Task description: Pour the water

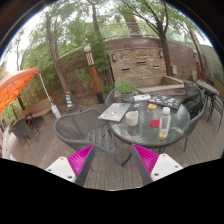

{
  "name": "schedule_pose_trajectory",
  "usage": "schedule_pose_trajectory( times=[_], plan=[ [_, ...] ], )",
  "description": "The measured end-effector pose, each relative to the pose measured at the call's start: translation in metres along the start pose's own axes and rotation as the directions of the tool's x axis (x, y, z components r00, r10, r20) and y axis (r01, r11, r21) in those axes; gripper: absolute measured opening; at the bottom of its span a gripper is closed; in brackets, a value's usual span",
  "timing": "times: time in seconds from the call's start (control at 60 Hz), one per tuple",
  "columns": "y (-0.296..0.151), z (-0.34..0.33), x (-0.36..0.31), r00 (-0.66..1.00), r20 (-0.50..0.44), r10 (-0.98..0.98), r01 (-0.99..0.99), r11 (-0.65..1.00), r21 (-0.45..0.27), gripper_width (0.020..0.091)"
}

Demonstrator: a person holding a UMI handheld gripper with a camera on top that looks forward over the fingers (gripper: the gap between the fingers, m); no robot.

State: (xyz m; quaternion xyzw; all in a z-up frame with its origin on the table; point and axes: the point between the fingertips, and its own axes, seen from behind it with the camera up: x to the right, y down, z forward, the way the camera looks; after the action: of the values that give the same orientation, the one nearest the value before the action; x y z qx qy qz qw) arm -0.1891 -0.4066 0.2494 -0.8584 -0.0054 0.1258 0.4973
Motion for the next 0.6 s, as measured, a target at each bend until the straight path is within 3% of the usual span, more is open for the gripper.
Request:
schedule_pose_trajectory(
  times=[0.117, 0.217, 0.35, 0.6],
  plan=[
    [0.000, -0.002, 0.021, 0.997, -0.078, -0.017, 0.018, 1.000, 0.013, 0.0810],
    [0.011, 0.016, -0.020, 0.990, -0.137, -0.033, 0.034, 0.999, 0.000, 0.0810],
    [0.014, 0.021, -0.014, 0.978, -0.201, -0.049, 0.049, 0.999, -0.001, 0.0788],
    [0.025, 0.060, 0.108, 0.947, -0.322, 0.017, 0.002, 0.998, 0.058, 0.0790]
  ],
)
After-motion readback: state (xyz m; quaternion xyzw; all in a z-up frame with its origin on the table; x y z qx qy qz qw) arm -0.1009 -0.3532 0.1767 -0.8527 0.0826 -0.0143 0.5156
